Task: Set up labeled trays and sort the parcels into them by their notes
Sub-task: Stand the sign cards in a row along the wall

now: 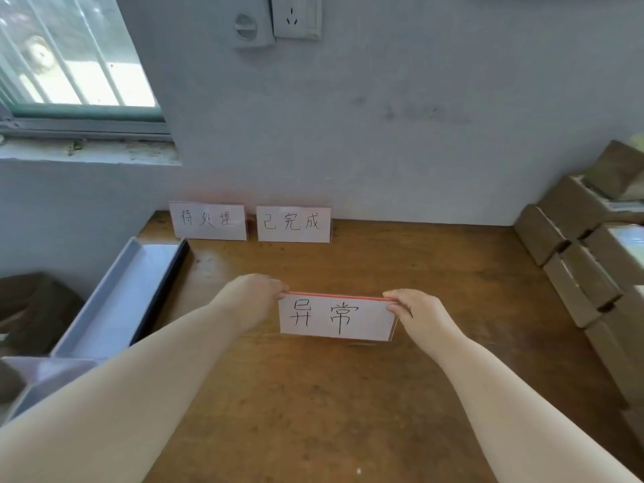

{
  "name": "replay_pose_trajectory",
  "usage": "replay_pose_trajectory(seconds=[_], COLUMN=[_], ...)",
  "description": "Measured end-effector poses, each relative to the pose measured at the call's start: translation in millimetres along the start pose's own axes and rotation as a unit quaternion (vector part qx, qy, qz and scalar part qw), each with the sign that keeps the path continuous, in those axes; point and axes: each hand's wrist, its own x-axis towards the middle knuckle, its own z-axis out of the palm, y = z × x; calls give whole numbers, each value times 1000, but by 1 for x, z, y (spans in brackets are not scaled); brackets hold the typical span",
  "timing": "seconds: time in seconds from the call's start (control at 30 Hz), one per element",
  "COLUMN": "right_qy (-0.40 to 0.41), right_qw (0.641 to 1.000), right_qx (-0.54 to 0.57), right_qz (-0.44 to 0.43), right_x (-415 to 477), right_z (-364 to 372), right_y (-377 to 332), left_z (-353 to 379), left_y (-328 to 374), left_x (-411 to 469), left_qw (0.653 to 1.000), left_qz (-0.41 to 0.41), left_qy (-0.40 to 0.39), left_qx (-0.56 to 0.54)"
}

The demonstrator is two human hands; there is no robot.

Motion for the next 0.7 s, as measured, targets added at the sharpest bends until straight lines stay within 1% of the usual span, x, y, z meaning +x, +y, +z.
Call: replay_pose_trajectory(seconds=[0.1,0.2,0.27,0.43,0.57,0.7], right_qy=[9,18,27,40,34,-1], right_qw=[999,999,999,998,997,996], right_qx=[-29,-35,-33,-40,-51,-82], right_qz=[-13,-11,5,41,55,41], right_x=[-6,-13,-18,-23,-16,5], right_z=[4,8,8,8,2,-14], right_y=[1,-6,-12,-13,-1,19], left_z=[9,11,12,23,31,34], left_y=[-2,-4,-8,-9,6,19], left_x=[-6,-13,-14,-2,11,36], left_qw=[1000,999,999,998,997,998], left_qz=[17,28,38,62,55,42], left_qy=[10,25,37,17,16,-4], left_qx=[17,5,-8,-29,-55,-56])
